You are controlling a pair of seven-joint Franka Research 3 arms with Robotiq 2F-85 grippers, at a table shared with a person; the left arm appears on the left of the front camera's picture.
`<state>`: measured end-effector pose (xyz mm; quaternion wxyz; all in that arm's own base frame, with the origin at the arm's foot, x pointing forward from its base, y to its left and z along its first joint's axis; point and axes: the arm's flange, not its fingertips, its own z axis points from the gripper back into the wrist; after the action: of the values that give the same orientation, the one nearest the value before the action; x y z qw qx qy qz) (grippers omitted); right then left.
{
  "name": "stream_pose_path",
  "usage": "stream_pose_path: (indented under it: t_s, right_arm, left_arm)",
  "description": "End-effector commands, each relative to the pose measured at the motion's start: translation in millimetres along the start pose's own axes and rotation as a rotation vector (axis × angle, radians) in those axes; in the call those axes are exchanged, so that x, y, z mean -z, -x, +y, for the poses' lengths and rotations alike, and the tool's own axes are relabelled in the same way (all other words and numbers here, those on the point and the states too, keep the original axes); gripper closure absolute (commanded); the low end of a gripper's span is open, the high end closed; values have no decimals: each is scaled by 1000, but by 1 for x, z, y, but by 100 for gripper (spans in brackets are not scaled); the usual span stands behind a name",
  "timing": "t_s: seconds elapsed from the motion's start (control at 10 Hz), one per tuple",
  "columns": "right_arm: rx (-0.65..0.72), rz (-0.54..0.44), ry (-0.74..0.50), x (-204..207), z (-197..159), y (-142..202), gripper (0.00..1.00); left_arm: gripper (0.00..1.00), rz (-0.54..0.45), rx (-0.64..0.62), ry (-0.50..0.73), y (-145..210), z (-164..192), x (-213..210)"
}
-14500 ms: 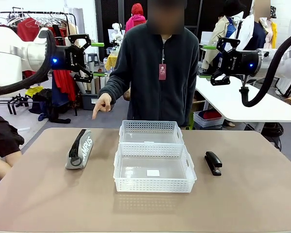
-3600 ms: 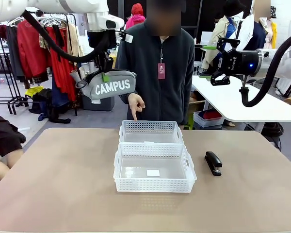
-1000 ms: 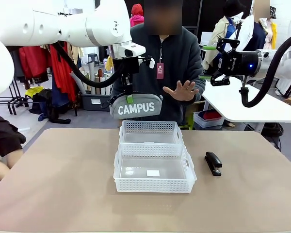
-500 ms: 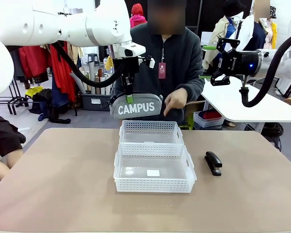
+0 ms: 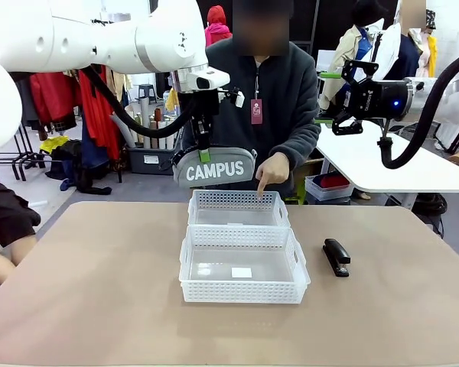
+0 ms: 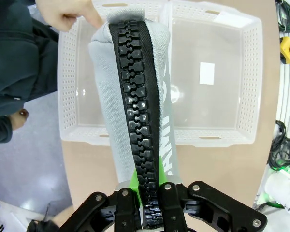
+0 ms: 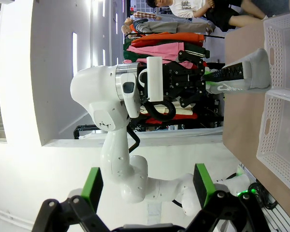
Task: Distribute items into two baskets.
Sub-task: Place the picked Pencil pouch into the Organizing basket as instructed by the person.
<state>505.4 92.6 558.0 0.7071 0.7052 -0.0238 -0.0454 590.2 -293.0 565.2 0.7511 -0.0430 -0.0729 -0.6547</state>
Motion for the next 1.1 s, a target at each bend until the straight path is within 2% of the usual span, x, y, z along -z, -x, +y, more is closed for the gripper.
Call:
stream_pose_path:
  t_s: [0.0,0.9,1.0]
  right_arm:
    - [-5,1,3,-1,1,1,0]
    - [-5,1,3,-1,1,1,0]
    - [-5,1,3,-1,1,1,0]
  left_arm:
    - [100,-2,6,-5,0,-1,-3]
    - [100,0,0,0,0,0,0]
    - [100,18,25,8,-11,2,6]
